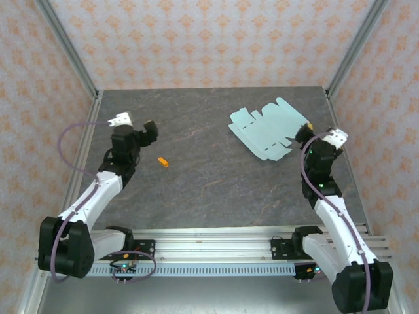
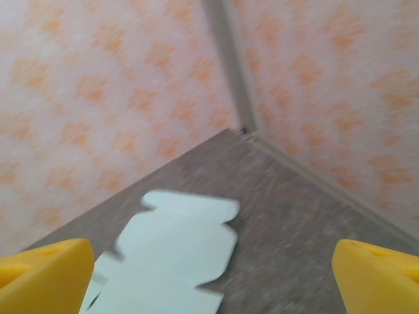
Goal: Fold the paper box
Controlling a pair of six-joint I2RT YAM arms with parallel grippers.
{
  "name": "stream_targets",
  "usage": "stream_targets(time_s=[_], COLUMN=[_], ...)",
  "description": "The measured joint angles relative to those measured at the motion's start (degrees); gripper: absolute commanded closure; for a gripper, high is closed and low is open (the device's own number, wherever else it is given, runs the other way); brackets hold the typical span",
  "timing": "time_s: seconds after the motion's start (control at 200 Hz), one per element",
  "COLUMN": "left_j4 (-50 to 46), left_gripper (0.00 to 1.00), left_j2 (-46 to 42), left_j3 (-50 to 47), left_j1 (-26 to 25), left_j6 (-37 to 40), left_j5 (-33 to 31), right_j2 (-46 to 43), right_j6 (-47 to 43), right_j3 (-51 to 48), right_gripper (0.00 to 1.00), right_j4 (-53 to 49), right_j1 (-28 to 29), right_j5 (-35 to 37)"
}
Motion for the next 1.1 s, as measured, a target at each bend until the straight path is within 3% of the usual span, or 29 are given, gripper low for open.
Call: stream_targets(time_s=[0.155,0.28,0.45,0.641,1.101], left_j4=[-4.0,-5.49,-9.03,-12.26,-15.06], left_gripper=[0.05,0.07,0.07,0.06,0.06], left_j2=[5.38,7.96,8.48,8.48,8.48], left_j3=[5.62,7.65,7.87,7.87,7.89], left_j1=[-10.6,-14.16,-14.45,-14.45,-14.45], left_j6=[-1.97,-2.93,-3.82,-3.87,-3.82], left_j5=[3.21,4.57,4.37,2.91,1.49], right_j2=[11.06,24.39,39.8,50.95,61.07], right_j6=[-2.97,-8.66,-15.63,-20.96,-26.51], right_j3=[9.51,17.51,25.46,32.09,36.24], right_gripper=[0.07,0.14,0.18,0.25,0.5], right_j4=[-9.66,-16.04,-23.02,-28.33,-32.13], right_j1=[12.85,19.69,20.06,20.09,20.55], right_j5=[-5.14,-7.43,-9.62,-10.58,-3.76])
